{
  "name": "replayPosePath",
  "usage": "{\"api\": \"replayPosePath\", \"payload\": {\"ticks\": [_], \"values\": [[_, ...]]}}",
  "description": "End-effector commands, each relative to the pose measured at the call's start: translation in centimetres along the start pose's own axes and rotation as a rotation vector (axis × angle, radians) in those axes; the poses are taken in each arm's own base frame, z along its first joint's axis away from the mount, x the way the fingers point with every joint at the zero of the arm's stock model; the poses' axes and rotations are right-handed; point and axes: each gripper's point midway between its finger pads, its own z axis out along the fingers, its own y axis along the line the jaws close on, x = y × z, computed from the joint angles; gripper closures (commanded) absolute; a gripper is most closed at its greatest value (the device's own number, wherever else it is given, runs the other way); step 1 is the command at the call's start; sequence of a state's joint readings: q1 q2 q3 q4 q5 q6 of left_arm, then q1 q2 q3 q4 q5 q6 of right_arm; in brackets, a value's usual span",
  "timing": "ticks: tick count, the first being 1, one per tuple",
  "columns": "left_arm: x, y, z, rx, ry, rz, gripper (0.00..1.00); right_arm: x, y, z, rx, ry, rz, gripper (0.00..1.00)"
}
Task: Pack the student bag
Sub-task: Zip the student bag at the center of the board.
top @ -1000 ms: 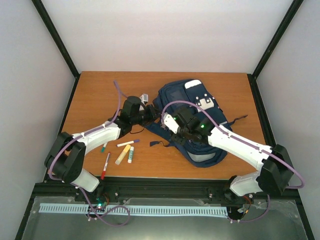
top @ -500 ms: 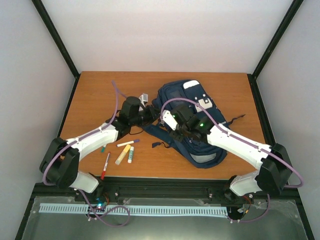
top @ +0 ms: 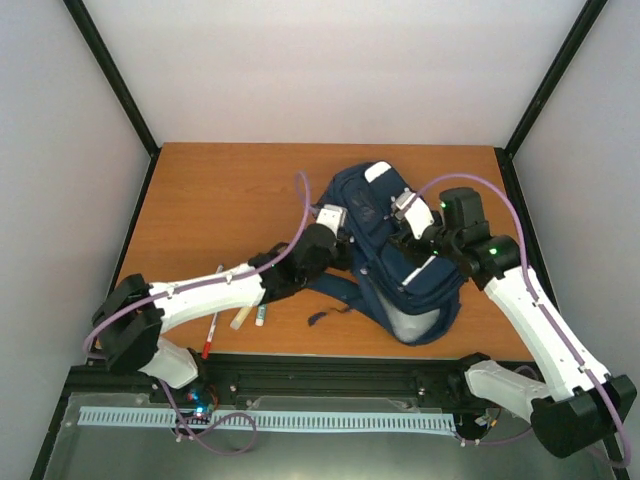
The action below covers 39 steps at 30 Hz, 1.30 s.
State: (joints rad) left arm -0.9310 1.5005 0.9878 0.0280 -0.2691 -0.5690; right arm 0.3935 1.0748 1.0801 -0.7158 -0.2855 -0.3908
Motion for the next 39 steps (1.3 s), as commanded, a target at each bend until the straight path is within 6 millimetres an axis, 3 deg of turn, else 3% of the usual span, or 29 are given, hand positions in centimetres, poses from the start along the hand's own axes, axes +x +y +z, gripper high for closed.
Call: {"api": "replayPosePath", "payload": {"ticks": [1, 2, 3, 4, 5, 6, 7, 8, 10, 11, 12, 14, 15, 16, 18, 19, 20, 22, 23, 30, 39], "values": [[-8.7, -8.7, -7.3, 0.189, -0.368, 0.135, 0.99, 2.0, 0.4, -0.7, -0.043, -0.005, 0.036, 0.54], [-9.3, -10.4, -8.8, 0.23, -0.397, 0.161, 0.99, 2.5, 0.0, -0.7, -0.029, -0.001, 0.049, 0.54], [-9.4, -11.1, -8.9, 0.235, -0.401, 0.174, 0.99, 2.8, -0.2, -0.8, -0.02, -0.001, 0.059, 0.53], [-9.8, -10.4, -7.9, 0.208, -0.392, 0.154, 0.99, 3.1, -0.5, -0.8, -0.006, 0.001, 0.069, 0.53], [-9.3, -8.7, -4.9, 0.165, -0.331, 0.144, 0.99, 3.2, -0.8, -0.9, 0.009, 0.0, 0.08, 0.53], [-7.5, -5.7, -0.3, 0.08, -0.236, 0.138, 0.99, 3.2, -1.0, -0.9, 0.015, -0.001, 0.091, 0.53], [-6.5, -3.9, 1.6, 0.04, -0.175, 0.123, 0.99, 3.1, -1.1, -1.0, 0.016, -0.005, 0.097, 0.53], [-6.3, -4.5, 0.8, 0.079, -0.184, 0.137, 0.99, 3.1, -1.1, -1.1, 0.014, -0.004, 0.101, 0.52], [-6.8, -9.4, -4.6, 0.223, -0.341, 0.238, 0.99, 3.0, -1.2, -1.5, 0.024, -0.005, 0.105, 0.52], [-7.1, -10.3, -5.9, 0.212, -0.379, 0.252, 0.99, 3.1, -1.3, -1.7, 0.032, -0.007, 0.106, 0.52], [-7.3, -8.6, -4.8, 0.167, -0.347, 0.14, 0.99, 3.3, -1.3, -1.8, 0.035, -0.004, 0.108, 0.52], [-7.9, -0.9, 1.8, 0.076, -0.187, -0.031, 0.99, 3.5, -1.3, -1.7, 0.032, 0.0, 0.112, 0.52], [-8.2, 0.1, 2.4, 0.065, -0.179, -0.055, 0.99, 3.3, -1.2, -1.7, 0.023, -0.006, 0.117, 0.52], [-8.7, -2.0, 0.4, 0.155, -0.238, -0.016, 0.99, 3.1, -0.9, -1.8, 0.004, -0.014, 0.115, 0.53], [-9.2, -9.9, -6.8, 0.352, -0.369, 0.144, 0.99, 3.2, 0.1, -1.9, -0.047, -0.013, 0.106, 0.57], [-9.4, -12.0, -8.6, 0.378, -0.38, 0.177, 0.99, 3.5, 0.3, -1.7, -0.062, -0.002, 0.106, 0.6], [-10.2, -11.7, -8.0, 0.347, -0.372, 0.137, 0.99, 3.9, 0.6, -1.5, -0.074, 0.008, 0.102, 0.61], [-9.8, -6.9, -2.4, 0.241, -0.231, 0.024, 0.99, 4.5, 0.6, -1.0, -0.083, 0.02, 0.099, 0.62], [-9.0, -5.7, -0.7, 0.24, -0.163, -0.004, 0.99, 4.6, 0.8, -0.8, -0.096, 0.022, 0.095, 0.62], [-8.1, -5.8, -1.2, 0.252, -0.17, -0.073, 0.99, 5.3, 4.1, -0.3, -0.287, 0.013, 0.093, 0.69], [-8.2, -6.2, -1.1, 0.27, -0.159, -0.103, 0.99, 4.1, 4.3, -0.5, -0.291, -0.051, 0.066, 0.71]]}}
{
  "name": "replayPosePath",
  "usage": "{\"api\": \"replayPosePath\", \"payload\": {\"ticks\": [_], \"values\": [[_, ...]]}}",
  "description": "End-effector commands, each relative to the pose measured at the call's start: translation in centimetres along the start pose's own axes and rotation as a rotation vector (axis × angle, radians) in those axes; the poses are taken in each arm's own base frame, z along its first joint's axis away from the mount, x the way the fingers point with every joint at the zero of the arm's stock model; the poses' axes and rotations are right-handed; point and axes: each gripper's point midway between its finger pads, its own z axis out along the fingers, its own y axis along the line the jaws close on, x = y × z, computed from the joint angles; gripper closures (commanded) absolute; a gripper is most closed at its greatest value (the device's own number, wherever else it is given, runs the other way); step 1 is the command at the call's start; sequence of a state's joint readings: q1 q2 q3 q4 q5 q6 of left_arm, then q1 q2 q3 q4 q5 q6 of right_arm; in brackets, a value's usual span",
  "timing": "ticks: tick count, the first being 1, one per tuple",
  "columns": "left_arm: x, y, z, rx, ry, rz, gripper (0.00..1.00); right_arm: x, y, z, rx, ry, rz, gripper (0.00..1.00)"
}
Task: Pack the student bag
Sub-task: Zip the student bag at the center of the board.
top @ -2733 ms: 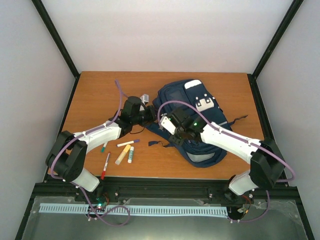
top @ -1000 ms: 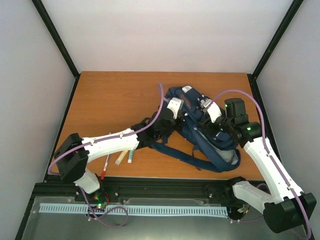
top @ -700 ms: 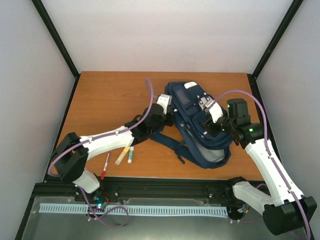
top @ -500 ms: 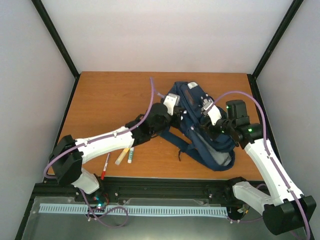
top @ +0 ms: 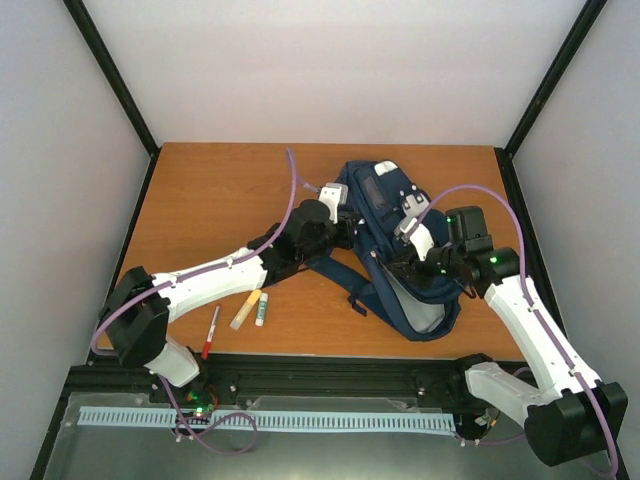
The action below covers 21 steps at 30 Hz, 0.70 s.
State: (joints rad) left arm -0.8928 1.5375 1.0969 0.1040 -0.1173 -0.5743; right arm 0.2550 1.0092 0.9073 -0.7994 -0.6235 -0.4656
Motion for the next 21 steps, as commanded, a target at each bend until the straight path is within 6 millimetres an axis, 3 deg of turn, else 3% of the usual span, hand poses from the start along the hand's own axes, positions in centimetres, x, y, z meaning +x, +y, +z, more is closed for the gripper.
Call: {"api": "replayPosePath", "payload": {"ticks": [1, 12, 21], "values": [[-3.6, -2.9, -0.8, 0.102, -0.1, -0.05, 0.99, -1.6, 0.6, -0.2, -0.028, -0.061, -0.043, 0.71], [-4.5, -5.2, -1.9, 0.147, -0.109, -0.051, 0.99, -4.1, 0.4, 1.9, -0.02, -0.052, -0.073, 0.65], [-4.9, -5.9, -2.3, 0.16, -0.121, -0.055, 0.99, -4.0, -0.9, 3.4, 0.081, 0.011, -0.064, 0.67]]}}
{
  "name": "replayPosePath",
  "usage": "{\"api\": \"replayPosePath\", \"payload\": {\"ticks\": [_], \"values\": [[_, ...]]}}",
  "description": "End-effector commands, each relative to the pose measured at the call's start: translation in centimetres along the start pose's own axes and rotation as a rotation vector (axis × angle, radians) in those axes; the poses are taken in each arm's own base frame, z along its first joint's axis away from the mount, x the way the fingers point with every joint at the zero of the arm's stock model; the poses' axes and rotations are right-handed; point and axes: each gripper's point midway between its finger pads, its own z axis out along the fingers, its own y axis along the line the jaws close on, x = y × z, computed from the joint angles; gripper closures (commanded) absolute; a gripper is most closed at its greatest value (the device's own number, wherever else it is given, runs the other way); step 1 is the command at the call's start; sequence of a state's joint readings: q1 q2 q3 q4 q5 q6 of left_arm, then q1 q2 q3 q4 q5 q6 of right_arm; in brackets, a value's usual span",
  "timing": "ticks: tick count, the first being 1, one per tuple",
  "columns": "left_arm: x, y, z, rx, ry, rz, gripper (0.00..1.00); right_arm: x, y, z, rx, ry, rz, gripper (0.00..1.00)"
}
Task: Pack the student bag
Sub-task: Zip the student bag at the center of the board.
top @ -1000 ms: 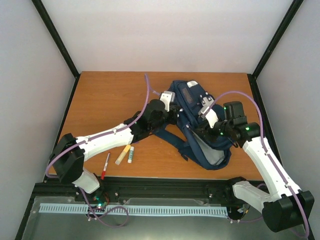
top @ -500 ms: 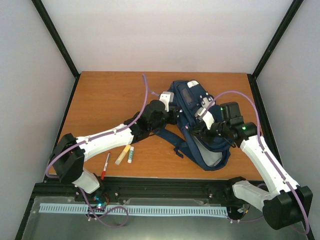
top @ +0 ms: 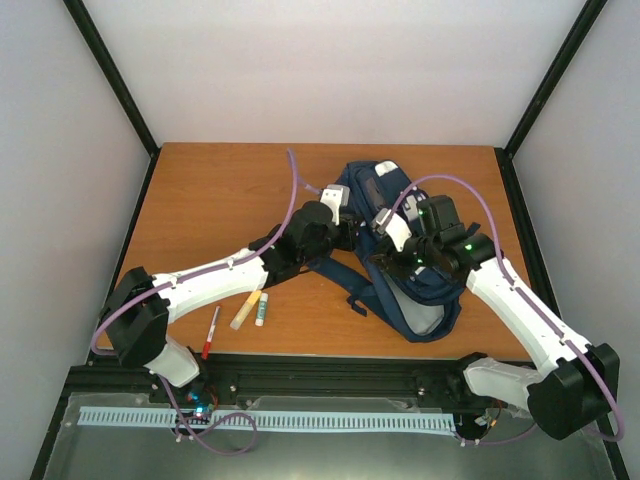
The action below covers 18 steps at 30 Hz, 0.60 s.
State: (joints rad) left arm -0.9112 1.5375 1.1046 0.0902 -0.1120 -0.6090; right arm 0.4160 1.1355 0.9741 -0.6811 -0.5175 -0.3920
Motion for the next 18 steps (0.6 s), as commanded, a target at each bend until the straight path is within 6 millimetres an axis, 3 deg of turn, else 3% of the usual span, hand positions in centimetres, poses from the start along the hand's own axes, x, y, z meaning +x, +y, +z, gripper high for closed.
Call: {"api": "replayPosePath", "payload": {"ticks": [1, 9, 13, 18], "values": [[-5.3, -5.2, -2.3, 0.146, -0.139, -0.024, 0.99, -0.9, -1.4, 0.1, 0.094, 0.006, -0.001, 0.67], [-5.9, -5.1, -2.7, 0.134, -0.159, -0.033, 0.99, 0.4, -1.3, 0.5, 0.123, 0.067, -0.014, 0.65], [-6.1, -5.2, -2.7, 0.138, -0.163, -0.037, 0.99, 0.8, -1.7, 1.0, 0.136, 0.088, -0.003, 0.75], [-6.1, -4.6, -2.7, 0.105, -0.166, -0.025, 0.99, 0.8, -1.7, 0.2, 0.159, 0.092, -0.003, 0.8]]}}
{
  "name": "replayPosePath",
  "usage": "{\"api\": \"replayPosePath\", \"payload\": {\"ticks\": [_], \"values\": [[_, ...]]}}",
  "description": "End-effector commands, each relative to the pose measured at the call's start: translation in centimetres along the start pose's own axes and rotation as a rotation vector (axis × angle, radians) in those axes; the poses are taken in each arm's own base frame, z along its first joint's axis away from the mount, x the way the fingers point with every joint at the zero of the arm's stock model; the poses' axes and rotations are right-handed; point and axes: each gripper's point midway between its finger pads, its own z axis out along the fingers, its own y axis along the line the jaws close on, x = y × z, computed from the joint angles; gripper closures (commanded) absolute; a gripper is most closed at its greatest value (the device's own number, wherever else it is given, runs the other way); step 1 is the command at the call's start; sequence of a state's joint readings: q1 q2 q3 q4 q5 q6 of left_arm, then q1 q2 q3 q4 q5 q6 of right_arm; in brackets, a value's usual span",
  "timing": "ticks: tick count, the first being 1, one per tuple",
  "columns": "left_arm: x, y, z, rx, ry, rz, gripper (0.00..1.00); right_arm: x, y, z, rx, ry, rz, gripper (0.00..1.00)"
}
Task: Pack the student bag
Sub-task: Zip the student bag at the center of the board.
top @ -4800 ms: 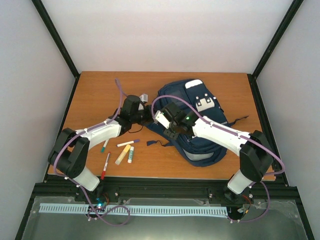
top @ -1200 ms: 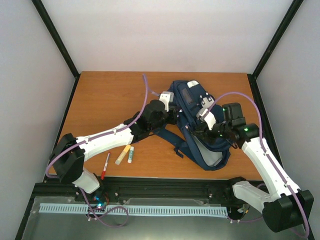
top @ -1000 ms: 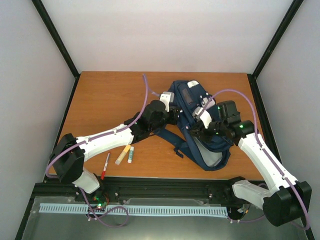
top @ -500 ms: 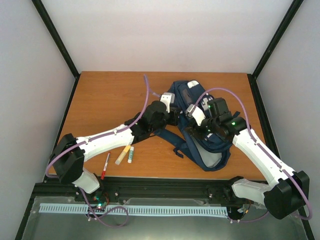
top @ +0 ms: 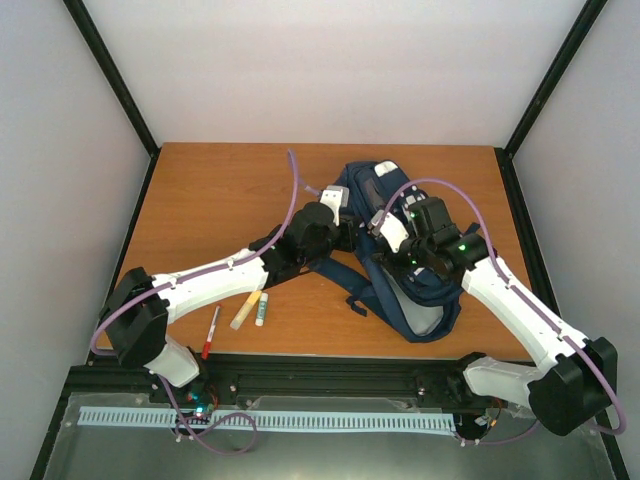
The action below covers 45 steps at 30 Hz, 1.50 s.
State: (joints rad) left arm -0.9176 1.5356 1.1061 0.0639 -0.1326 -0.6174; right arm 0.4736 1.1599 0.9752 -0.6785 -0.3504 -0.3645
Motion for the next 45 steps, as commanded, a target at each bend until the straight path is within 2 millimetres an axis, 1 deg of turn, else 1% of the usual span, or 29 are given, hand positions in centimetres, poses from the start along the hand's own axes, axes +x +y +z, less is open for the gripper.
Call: {"api": "replayPosePath", "payload": {"ticks": [1, 6, 7, 9, 11, 14, 15, 17, 19, 21, 22, 23, 24, 25, 27, 31, 35, 37, 39, 42, 45], "values": [[-6.4, -4.6, -2.8, 0.113, -0.179, -0.02, 0.99, 0.2, -0.5, -0.9, 0.05, 0.024, 0.003, 0.81], [-7.4, -2.4, -3.1, 0.016, -0.219, -0.026, 0.99, 3.1, 0.6, -1.3, 0.025, 0.107, -0.002, 0.81], [-7.7, -1.8, -3.3, 0.0, -0.228, -0.034, 0.99, 3.4, 0.8, -1.5, 0.012, 0.11, -0.015, 0.82], [-8.3, -0.4, -3.5, -0.042, -0.245, -0.05, 0.99, 3.1, 0.5, -2.2, 0.038, 0.094, -0.034, 0.82], [-8.8, 0.8, -3.8, -0.069, -0.257, -0.066, 0.99, 3.4, 0.7, -2.4, 0.023, 0.122, -0.046, 0.81], [-9.5, 1.9, -4.3, -0.107, -0.279, -0.072, 0.99, 4.0, 1.2, -2.3, -0.016, 0.168, -0.071, 0.81], [-9.7, 2.0, -4.5, -0.106, -0.283, -0.074, 0.99, 4.2, 1.1, -2.3, -0.016, 0.18, -0.081, 0.81], [-9.8, 1.9, -4.6, -0.098, -0.282, -0.073, 0.99, 4.6, 1.1, -2.2, -0.014, 0.192, -0.098, 0.81], [-9.6, 1.6, -4.4, -0.075, -0.27, -0.079, 0.99, 4.3, 1.1, -2.4, -0.01, 0.178, -0.093, 0.81], [-9.2, 1.1, -4.1, -0.04, -0.254, -0.099, 0.99, 3.0, 1.3, -2.9, -0.014, 0.113, -0.093, 0.81], [-9.1, 0.8, -4.0, -0.018, -0.248, -0.112, 0.99, 2.0, 1.5, -3.2, -0.017, 0.071, -0.095, 0.79], [-8.8, 0.4, -3.9, 0.004, -0.239, -0.124, 0.99, 1.2, 1.6, -3.5, -0.017, 0.035, -0.093, 0.73], [-8.7, 0.1, -3.8, 0.027, -0.232, -0.137, 0.99, 0.2, 1.5, -3.7, -0.015, 0.0, -0.094, 0.7], [-8.5, -0.4, -3.7, 0.058, -0.215, -0.146, 0.99, -0.5, 1.6, -3.7, -0.027, -0.02, -0.096, 0.7], [-8.3, -1.5, -3.7, 0.113, -0.193, -0.159, 0.99, -1.7, 1.6, -3.2, -0.059, -0.04, -0.087, 0.69], [-8.2, -3.3, -4.2, 0.185, -0.171, -0.166, 0.99, -3.6, 1.1, -2.0, -0.082, -0.087, -0.054, 0.7], [-8.1, -4.7, -4.8, 0.229, -0.161, -0.151, 0.99, -5.4, 0.9, -1.7, -0.094, -0.132, -0.034, 0.71], [-8.3, -5.3, -5.1, 0.243, -0.166, -0.143, 0.99, -5.9, 0.9, -1.4, -0.098, -0.134, -0.032, 0.7], [-8.4, -5.5, -5.4, 0.247, -0.169, -0.136, 0.99, -5.8, 1.1, -1.0, -0.114, -0.119, -0.028, 0.69], [-8.6, -5.6, -5.6, 0.247, -0.177, -0.128, 0.99, -5.0, 1.4, -0.1, -0.122, -0.086, -0.02, 0.63], [-8.8, -5.6, -5.8, 0.243, -0.185, -0.12, 0.99, -4.0, 1.3, 0.6, -0.117, -0.048, -0.001, 0.64]]}}
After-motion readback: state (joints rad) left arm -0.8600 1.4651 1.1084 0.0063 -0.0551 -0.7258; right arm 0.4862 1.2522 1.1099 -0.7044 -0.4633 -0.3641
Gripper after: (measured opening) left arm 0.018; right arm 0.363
